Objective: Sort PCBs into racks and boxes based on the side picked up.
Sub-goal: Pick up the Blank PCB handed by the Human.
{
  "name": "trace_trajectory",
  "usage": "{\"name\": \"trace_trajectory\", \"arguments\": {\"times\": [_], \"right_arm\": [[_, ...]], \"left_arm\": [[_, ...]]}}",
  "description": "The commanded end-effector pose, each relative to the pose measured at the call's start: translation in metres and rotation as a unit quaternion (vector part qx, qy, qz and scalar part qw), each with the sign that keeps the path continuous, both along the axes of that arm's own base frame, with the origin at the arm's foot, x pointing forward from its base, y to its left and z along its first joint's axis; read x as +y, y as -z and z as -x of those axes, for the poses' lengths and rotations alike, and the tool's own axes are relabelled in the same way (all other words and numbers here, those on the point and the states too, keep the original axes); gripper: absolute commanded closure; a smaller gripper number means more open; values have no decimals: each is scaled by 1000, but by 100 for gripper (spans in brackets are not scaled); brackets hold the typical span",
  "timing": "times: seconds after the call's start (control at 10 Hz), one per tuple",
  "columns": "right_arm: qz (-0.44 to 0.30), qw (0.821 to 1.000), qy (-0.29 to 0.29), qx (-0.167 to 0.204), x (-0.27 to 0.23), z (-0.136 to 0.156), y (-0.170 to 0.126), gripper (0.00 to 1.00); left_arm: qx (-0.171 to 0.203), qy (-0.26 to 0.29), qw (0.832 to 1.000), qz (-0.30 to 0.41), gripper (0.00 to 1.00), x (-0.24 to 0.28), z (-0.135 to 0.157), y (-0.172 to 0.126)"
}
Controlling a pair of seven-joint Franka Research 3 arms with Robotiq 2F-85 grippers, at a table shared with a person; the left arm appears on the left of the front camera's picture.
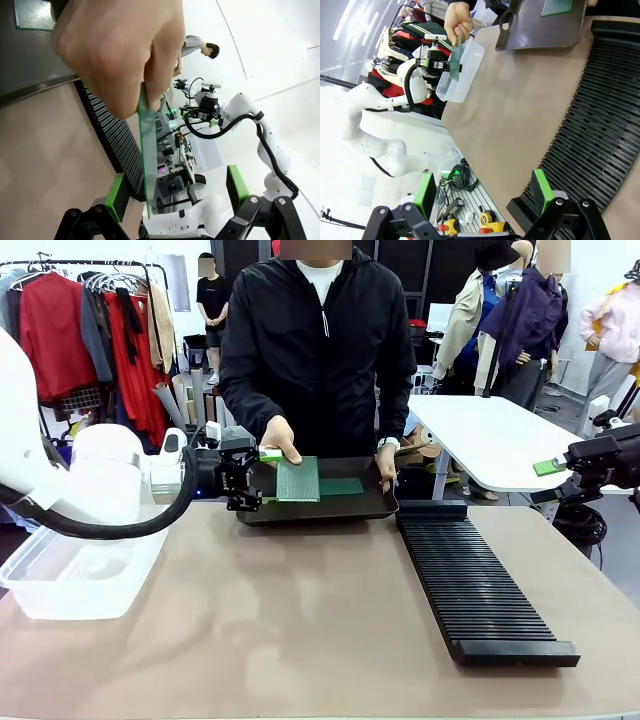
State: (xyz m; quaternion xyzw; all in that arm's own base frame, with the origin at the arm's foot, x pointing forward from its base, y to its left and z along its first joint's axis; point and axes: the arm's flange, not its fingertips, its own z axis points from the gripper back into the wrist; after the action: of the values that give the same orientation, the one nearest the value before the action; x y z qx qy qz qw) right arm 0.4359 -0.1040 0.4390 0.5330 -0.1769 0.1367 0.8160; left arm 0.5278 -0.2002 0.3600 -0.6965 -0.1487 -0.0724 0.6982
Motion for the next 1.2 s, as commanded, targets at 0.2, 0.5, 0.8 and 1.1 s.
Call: {"name": "trace_trajectory", "arguments": {"times": [0.2, 0.5, 0.8, 1.1], "right_arm": [[9, 1000, 1, -2, 1, 1, 1, 0], [9, 1000, 1, -2, 1, 1, 1, 0], [9, 1000, 1, -2, 1, 1, 1, 0], [9, 1000, 1, -2, 1, 1, 1, 0]], "left_arm": [[-7, -16, 1000, 4, 0, -18, -4, 4], [0, -22, 1000, 3, 0, -21, -5, 9], [-2, -16, 1000, -4, 42, -24, -5, 10], [-2, -15, 1000, -8, 99, -24, -4, 12]]}}
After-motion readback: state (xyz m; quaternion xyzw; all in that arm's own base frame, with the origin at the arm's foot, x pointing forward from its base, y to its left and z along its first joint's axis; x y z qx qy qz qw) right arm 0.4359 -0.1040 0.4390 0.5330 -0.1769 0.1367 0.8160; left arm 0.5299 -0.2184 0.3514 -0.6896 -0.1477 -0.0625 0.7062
